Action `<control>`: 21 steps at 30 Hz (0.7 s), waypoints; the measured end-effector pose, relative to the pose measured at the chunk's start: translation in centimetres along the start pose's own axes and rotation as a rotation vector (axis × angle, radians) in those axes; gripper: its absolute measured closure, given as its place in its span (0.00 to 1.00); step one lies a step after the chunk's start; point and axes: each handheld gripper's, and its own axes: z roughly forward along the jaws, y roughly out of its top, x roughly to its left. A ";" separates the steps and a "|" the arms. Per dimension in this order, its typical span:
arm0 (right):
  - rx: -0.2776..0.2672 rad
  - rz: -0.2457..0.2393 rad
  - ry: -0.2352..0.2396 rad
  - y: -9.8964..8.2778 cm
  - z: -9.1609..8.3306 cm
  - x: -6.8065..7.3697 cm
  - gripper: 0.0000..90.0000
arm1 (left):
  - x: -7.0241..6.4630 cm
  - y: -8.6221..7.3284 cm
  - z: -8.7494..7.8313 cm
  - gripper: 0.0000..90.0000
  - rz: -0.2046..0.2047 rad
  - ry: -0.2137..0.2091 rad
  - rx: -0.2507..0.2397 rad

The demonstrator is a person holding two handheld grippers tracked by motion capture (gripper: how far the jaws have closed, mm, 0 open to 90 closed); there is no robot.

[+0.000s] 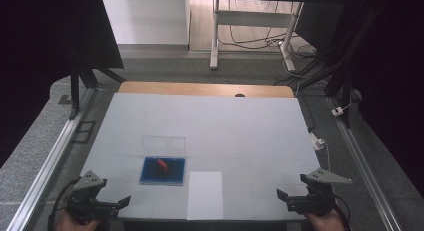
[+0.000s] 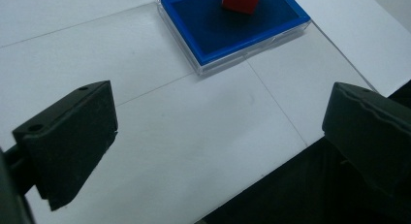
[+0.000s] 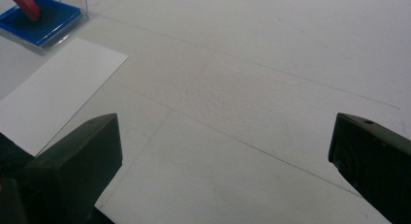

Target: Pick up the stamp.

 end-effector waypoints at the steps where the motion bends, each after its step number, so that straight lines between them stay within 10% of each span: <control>1: 0.003 -0.005 0.003 0.0 0.0 0.0 0.00 | 0.0 0.0 0.0 0.00 0.000 -0.001 0.001; 21: 0.019 -0.025 0.011 0.1 0.2 0.2 0.00 | 0.2 0.0 -0.1 0.00 0.001 -0.026 -0.019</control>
